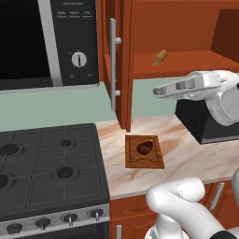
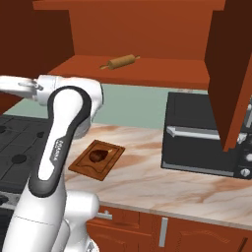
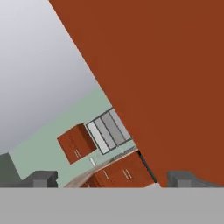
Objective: Open the cabinet, retrieve the rolling pin, and place it next to the meat on the cutting board to prepare for tenderizing.
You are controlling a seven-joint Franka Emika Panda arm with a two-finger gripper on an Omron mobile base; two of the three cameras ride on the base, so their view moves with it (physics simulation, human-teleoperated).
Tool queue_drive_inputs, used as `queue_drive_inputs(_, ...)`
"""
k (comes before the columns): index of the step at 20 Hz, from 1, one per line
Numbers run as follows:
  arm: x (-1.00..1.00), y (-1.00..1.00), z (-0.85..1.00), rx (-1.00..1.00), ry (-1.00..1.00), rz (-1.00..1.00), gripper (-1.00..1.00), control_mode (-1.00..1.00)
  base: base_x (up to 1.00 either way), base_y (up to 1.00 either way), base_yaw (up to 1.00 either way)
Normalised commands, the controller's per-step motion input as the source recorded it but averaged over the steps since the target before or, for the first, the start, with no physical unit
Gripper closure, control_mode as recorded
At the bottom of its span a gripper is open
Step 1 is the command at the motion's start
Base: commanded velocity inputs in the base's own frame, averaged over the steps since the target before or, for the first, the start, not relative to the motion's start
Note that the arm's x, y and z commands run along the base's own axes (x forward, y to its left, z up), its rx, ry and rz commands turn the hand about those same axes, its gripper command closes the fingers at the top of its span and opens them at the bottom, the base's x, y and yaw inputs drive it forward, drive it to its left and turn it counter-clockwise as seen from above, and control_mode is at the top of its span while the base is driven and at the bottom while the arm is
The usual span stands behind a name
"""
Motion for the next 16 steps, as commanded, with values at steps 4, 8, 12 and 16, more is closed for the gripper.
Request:
queue_drive_inputs(4,0.00,-0.22,0.03,-0.14,0.00,-0.34,-1.00,-1.00,0.00,0.00,0.00)
queue_drive_inputs(8,0.00,-0.28,0.00,-0.19,0.00,-0.42,-1.00,-1.00,0.00,0.00,0.00)
queue_drive_inputs(12,0.06,-0.21,0.00,-0.21,0.02,-0.44,-1.00,-1.00,0.00,0.00,0.00)
queue_drive_inputs(16,0.36,-0.03,0.08,-0.22,0.08,-0.43,-1.00,-1.00,0.00,0.00,0.00)
